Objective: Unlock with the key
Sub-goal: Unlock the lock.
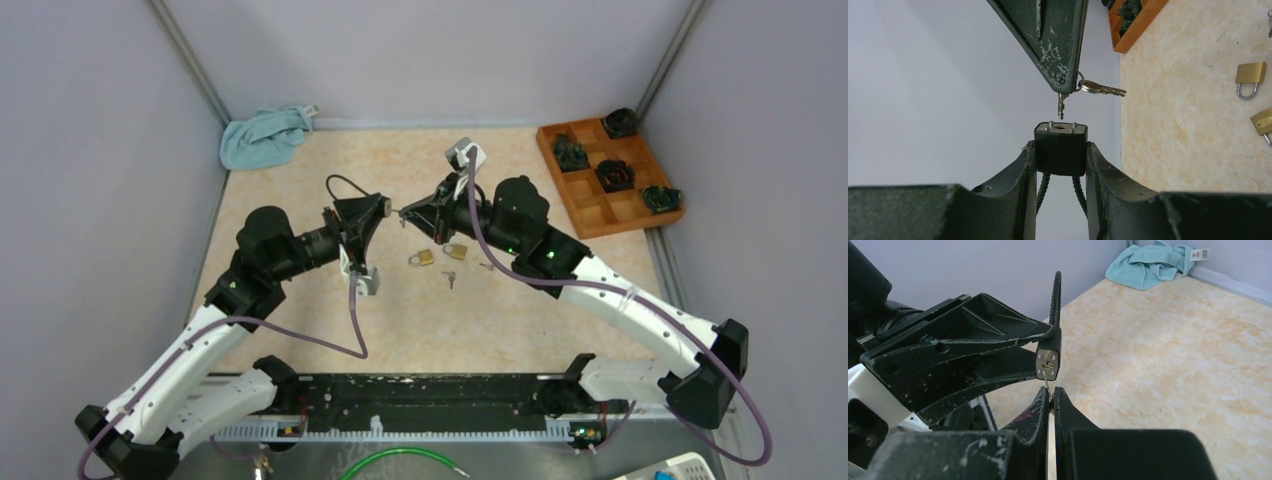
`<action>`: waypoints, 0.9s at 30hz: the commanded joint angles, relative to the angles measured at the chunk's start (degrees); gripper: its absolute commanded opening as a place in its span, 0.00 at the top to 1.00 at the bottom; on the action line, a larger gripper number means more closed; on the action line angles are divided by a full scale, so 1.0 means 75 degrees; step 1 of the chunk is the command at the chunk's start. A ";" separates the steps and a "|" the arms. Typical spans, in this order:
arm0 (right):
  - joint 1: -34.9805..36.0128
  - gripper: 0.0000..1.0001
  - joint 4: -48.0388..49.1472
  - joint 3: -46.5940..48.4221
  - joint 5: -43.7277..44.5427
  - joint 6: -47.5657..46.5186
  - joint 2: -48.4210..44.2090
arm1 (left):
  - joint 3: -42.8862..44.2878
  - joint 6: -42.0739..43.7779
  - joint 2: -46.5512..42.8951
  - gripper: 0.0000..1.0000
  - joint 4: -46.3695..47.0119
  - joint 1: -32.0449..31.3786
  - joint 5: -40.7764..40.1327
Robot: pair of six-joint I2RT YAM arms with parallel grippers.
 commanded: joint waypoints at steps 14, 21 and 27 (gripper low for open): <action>0.0072 1.00 0.0609 0.0360 0.0084 0.0101 0.0085 | 0.0017 0.0146 -0.0123 1.00 0.0349 -0.0112 -0.0080; 0.0072 1.00 0.0697 0.0314 0.0109 0.0117 0.0165 | 0.0063 0.0153 -0.0118 1.00 0.0352 -0.0115 -0.0083; 0.0069 1.00 0.0655 0.0267 0.0184 0.0070 0.0196 | 0.0075 0.0151 -0.0132 1.00 0.0322 -0.0115 -0.0094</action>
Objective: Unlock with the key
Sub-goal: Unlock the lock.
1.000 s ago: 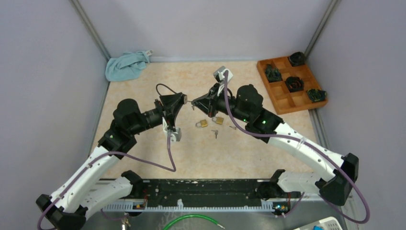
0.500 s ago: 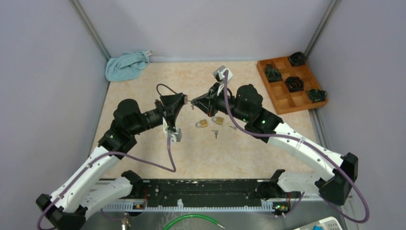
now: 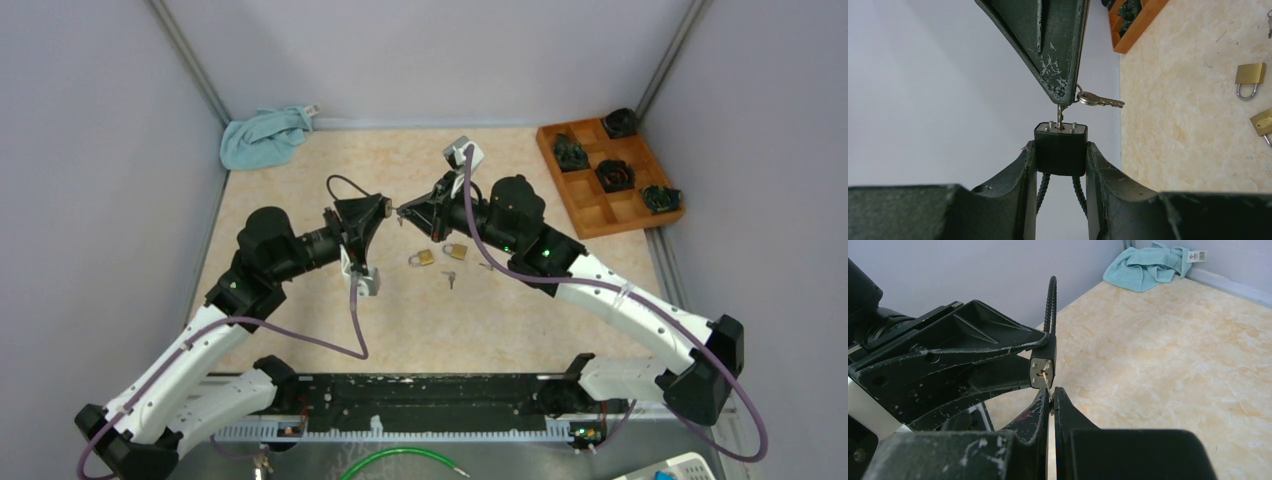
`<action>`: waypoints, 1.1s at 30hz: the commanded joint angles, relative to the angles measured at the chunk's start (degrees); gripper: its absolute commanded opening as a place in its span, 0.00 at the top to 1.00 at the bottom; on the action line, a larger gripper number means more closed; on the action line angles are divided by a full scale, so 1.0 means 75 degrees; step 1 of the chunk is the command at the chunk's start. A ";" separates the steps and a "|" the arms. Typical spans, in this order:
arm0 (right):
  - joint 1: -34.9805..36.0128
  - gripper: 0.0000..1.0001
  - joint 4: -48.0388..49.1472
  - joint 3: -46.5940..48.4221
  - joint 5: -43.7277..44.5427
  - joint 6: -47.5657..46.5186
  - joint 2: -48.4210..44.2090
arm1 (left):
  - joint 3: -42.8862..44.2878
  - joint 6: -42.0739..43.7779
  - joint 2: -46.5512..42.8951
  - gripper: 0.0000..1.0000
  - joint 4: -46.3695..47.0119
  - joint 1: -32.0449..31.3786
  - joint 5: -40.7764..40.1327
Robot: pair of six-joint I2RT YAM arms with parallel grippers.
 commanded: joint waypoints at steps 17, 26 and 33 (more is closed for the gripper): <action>0.0112 1.00 0.0577 0.0160 0.0010 0.0070 0.0077 | 0.0099 0.0109 -0.0102 1.00 0.0311 -0.0048 0.0028; 0.0229 1.00 0.0486 0.0184 0.0113 -0.0023 0.0172 | 0.0134 0.0088 -0.0095 1.00 0.0304 -0.0059 0.0005; 0.0422 1.00 0.0194 0.0357 0.0673 -0.0324 0.0272 | 0.0151 0.0076 -0.0104 1.00 0.0305 -0.0070 0.0005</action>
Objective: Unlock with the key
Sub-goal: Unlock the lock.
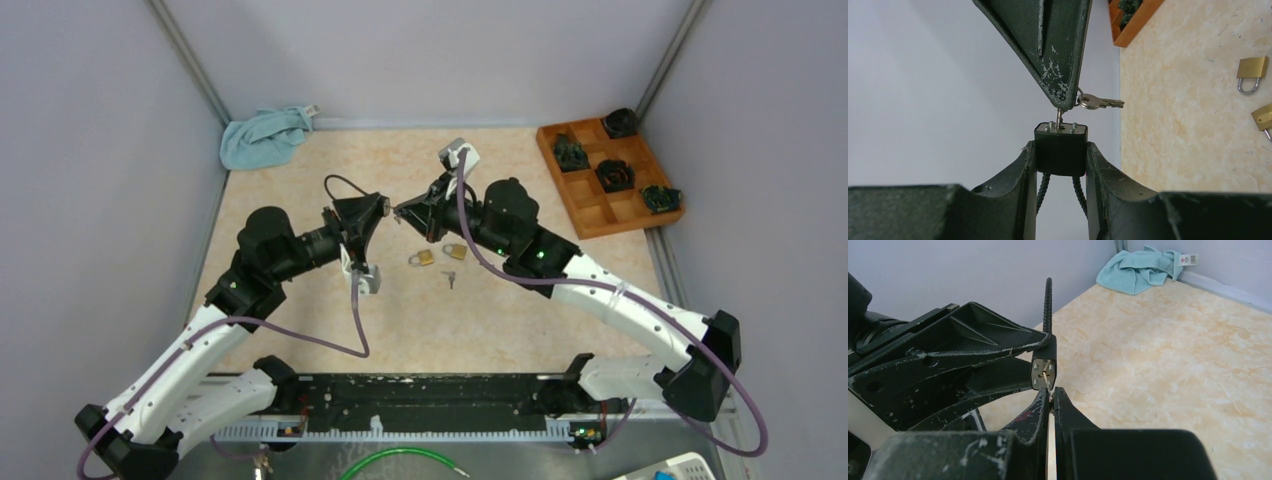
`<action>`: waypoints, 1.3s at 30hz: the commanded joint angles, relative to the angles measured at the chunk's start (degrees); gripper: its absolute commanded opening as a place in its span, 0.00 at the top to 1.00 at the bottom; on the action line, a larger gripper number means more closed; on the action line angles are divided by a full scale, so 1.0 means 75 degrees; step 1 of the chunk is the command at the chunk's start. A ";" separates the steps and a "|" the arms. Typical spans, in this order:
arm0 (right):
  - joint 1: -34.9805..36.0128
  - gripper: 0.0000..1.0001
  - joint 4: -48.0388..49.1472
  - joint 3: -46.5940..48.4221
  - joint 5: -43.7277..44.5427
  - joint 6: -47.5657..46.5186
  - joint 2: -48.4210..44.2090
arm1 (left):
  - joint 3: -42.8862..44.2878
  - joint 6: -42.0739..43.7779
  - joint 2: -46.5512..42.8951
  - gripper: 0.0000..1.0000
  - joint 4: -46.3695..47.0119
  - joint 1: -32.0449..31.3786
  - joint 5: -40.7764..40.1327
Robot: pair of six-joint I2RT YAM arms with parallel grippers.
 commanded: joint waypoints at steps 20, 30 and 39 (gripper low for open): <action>0.0216 1.00 0.0074 0.0003 0.0695 -0.0226 -0.0103 | 0.0192 0.0060 -0.0172 1.00 0.0188 -0.0100 0.0156; 0.0210 1.00 -0.0001 -0.0137 0.0672 -0.0226 -0.0267 | 0.0204 0.0036 -0.0139 1.00 0.0176 -0.0133 0.0122; 0.0205 1.00 -0.0094 -0.0189 0.0671 -0.0272 -0.0325 | 0.0216 0.0019 -0.0141 1.00 0.0175 -0.0174 0.0081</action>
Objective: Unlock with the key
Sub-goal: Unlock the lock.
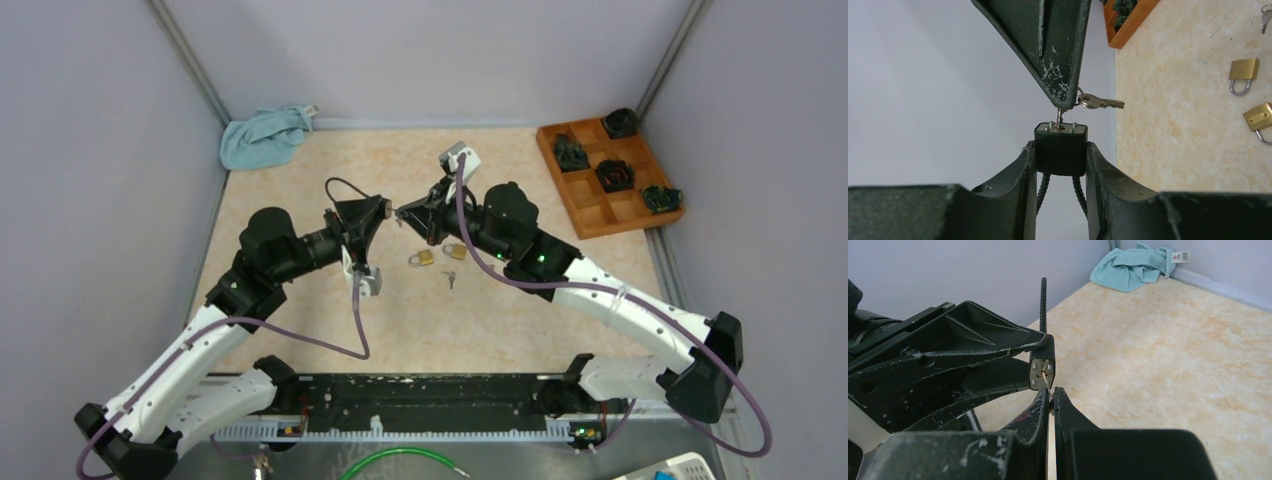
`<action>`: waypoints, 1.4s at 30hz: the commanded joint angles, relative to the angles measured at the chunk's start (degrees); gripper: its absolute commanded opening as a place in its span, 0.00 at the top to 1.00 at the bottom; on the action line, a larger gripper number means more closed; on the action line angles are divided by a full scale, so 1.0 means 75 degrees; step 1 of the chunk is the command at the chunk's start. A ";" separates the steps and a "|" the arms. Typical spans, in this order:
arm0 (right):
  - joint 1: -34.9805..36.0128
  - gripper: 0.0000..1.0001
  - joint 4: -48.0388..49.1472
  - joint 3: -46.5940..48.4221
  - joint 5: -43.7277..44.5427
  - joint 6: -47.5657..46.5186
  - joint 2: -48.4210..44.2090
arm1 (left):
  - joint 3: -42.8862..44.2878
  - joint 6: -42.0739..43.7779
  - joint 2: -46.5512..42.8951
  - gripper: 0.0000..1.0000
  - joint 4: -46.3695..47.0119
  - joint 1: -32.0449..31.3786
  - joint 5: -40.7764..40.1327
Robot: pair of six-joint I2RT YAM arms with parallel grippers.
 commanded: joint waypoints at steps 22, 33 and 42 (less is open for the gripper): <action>0.0050 1.00 0.0280 -0.0138 -0.0191 0.0076 -0.0220 | 0.0228 0.0070 -0.0056 1.00 0.0304 -0.0136 0.0110; 0.0044 1.00 0.0686 -0.0151 -0.0621 0.0239 -0.0157 | 0.0293 -0.0008 0.0024 1.00 0.0210 -0.0151 0.0030; 0.0044 1.00 0.0508 -0.0005 -0.0786 0.0305 0.0133 | 0.0528 -0.0091 0.0106 1.00 0.0079 -0.0151 0.0060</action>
